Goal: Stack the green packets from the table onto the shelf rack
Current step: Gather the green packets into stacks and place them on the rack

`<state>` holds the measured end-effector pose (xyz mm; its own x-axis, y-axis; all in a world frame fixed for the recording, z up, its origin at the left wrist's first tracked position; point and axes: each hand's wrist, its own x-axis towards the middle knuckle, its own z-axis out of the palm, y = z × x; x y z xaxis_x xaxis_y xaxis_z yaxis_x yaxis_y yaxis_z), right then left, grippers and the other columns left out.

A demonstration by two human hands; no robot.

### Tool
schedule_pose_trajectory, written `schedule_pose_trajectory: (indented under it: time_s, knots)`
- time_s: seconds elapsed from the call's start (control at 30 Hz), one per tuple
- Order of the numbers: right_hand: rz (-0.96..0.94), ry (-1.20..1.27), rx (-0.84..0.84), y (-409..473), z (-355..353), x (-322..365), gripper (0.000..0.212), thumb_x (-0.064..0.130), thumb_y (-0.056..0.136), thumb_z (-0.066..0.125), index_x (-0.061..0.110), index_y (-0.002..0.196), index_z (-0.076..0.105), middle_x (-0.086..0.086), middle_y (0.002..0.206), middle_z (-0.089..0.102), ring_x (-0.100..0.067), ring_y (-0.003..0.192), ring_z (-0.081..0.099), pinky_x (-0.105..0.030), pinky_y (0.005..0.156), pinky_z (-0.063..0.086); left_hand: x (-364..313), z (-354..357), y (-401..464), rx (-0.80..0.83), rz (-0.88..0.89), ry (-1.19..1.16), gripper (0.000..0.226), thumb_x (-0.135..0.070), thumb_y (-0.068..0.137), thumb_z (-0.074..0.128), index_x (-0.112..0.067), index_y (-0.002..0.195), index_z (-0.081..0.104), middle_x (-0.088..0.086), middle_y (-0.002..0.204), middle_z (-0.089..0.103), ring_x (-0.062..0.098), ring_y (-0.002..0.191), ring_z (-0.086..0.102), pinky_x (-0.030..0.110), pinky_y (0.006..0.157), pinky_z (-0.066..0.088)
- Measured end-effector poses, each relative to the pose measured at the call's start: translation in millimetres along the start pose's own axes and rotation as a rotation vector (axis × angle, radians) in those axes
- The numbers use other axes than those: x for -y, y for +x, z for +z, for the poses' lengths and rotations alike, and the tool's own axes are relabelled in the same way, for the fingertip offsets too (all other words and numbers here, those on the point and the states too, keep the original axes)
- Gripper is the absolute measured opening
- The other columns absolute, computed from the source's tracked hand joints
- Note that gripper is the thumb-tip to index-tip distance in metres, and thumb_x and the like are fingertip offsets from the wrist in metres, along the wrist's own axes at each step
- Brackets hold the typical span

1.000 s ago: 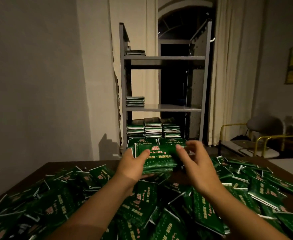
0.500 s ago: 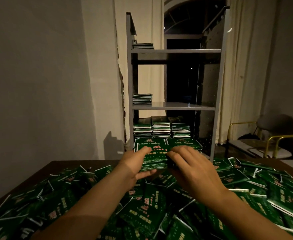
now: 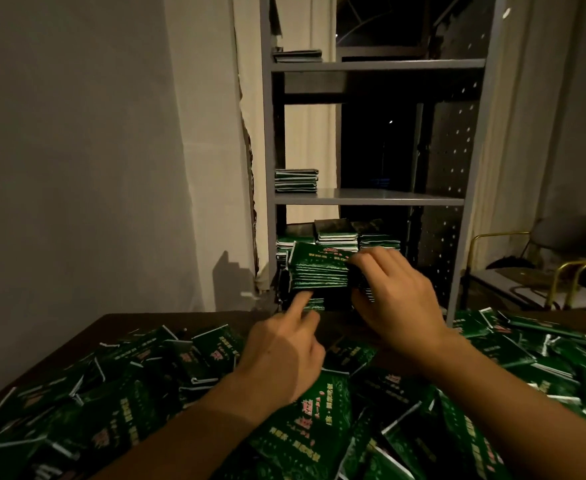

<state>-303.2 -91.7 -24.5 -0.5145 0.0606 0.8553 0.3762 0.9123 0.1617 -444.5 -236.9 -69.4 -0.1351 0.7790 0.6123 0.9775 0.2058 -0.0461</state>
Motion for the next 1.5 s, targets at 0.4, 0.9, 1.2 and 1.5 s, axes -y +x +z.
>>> schedule_pose_trajectory:
  time_s: [0.4, 0.9, 1.2, 1.5]
  knots:
    - [-0.051, -0.09, 0.122, 25, 37, 3, 0.041, 0.013, 0.071, 0.083, 0.013, 0.106, 0.062, -0.005, 0.099, 0.06, -0.024, 0.081, 0.057, -0.03, 0.057, 0.044, 13, 23, 6, 0.017, -0.02, 0.055, 0.038, -0.038, 0.091, 0.041, -0.015, 0.109, 0.065, 0.007, 0.161, 0.031, 0.02, 0.083, 0.065, 0.034, 0.062, 0.056]
    - [0.136, 0.002, 0.253, 25, 22, 1, 0.043, 0.048, 0.082, 0.074, 0.023, 0.104, 0.046, 0.006, 0.1, 0.043, -0.012, 0.073, 0.043, -0.018, 0.053, 0.03, 24, 16, 27, -0.155, 0.016, 0.065, 0.024, -0.031, 0.086, 0.044, -0.015, 0.097, 0.059, 0.002, 0.09, 0.055, 0.018, 0.078, 0.053, 0.029, 0.066, 0.045]
    - [0.096, 0.029, 0.35, 23, 27, 14, 0.022, 0.046, 0.1, 0.044, 0.025, 0.091, 0.044, 0.007, 0.088, 0.048, -0.013, 0.076, 0.044, -0.029, 0.063, 0.036, 26, 10, 39, -0.109, -0.046, 0.087, 0.019, -0.029, 0.089, 0.048, -0.014, 0.099, 0.057, 0.004, 0.093, 0.056, 0.019, 0.084, 0.052, 0.032, 0.071, 0.045]
    - [0.167, 0.1, 0.472, 21, 5, 16, 0.018, 0.043, 0.101, 0.042, 0.031, 0.089, 0.041, 0.007, 0.093, 0.049, -0.013, 0.078, 0.048, -0.027, 0.067, 0.033, 17, -3, 29, -0.122, -0.127, -0.043, 0.017, -0.028, 0.094, 0.049, -0.015, 0.103, 0.055, 0.002, 0.098, 0.055, 0.018, 0.09, 0.051, 0.029, 0.075, 0.041]
